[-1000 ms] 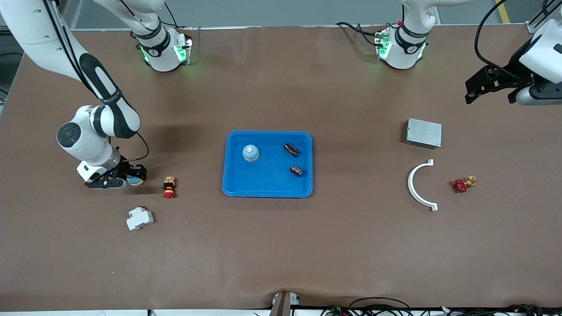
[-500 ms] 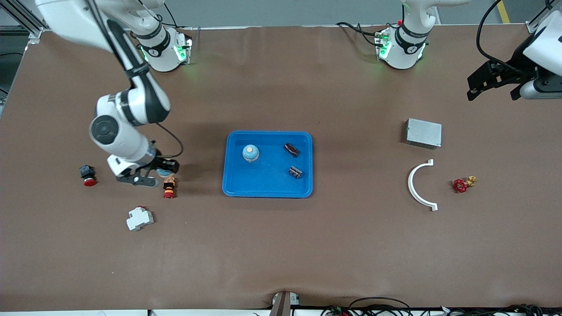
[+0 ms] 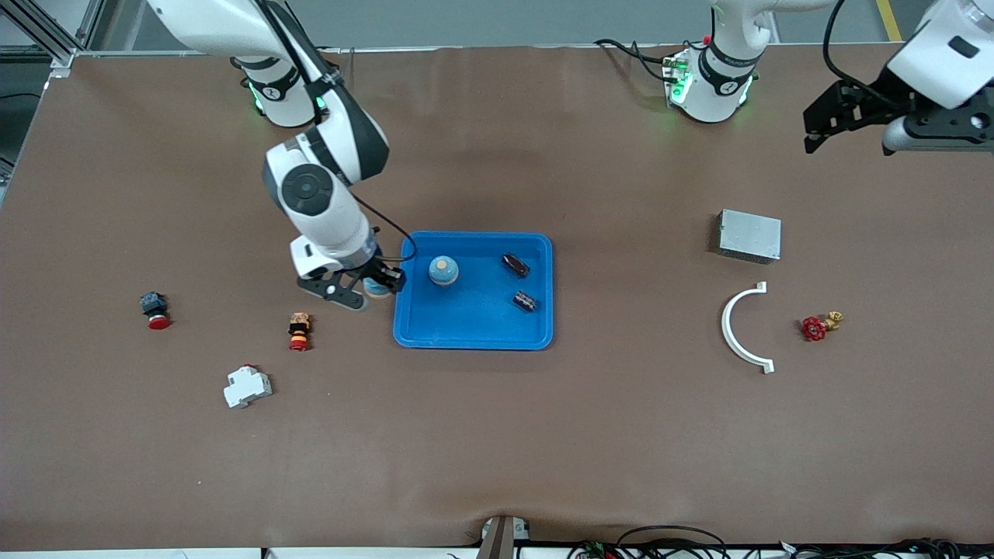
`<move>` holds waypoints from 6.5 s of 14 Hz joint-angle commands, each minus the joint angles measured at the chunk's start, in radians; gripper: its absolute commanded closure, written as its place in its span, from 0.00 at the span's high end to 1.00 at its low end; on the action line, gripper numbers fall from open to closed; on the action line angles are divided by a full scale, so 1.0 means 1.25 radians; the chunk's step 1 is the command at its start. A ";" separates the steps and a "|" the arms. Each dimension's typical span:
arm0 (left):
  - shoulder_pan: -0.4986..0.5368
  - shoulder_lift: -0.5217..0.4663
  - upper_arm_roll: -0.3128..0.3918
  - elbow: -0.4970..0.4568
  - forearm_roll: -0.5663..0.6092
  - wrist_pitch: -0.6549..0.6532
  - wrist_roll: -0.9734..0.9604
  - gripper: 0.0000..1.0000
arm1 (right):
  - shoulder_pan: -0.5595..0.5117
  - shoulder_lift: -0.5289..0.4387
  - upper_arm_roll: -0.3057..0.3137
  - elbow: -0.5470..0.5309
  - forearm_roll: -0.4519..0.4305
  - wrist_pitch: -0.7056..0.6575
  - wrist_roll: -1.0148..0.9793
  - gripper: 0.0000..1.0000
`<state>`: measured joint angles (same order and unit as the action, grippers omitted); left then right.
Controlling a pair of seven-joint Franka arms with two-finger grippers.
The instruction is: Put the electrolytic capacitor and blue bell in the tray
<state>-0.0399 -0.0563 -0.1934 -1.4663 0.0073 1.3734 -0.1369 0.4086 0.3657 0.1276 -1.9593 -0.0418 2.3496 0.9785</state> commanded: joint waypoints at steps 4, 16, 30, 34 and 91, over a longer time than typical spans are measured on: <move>0.009 -0.010 -0.031 0.002 -0.011 -0.020 0.006 1.00 | 0.069 0.158 -0.015 0.160 -0.012 -0.012 0.133 0.00; 0.000 -0.036 -0.062 0.002 -0.022 -0.040 -0.028 1.00 | 0.089 0.277 -0.020 0.227 -0.014 0.040 0.160 0.00; 0.011 -0.009 -0.048 0.001 -0.017 -0.052 -0.027 1.00 | 0.116 0.327 -0.053 0.249 -0.030 0.086 0.167 1.00; 0.009 0.017 -0.051 -0.014 0.000 0.009 -0.023 1.00 | 0.114 0.316 -0.052 0.304 -0.019 0.008 0.162 1.00; -0.054 -0.091 0.144 -0.098 0.017 0.075 0.046 1.00 | -0.428 -0.334 -0.049 0.245 0.060 -0.564 -0.750 1.00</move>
<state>-0.1022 -0.1728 -0.0199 -1.6063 0.0201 1.4877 -0.1006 -0.1191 -0.0207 0.0602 -1.6234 0.0248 1.6428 0.0537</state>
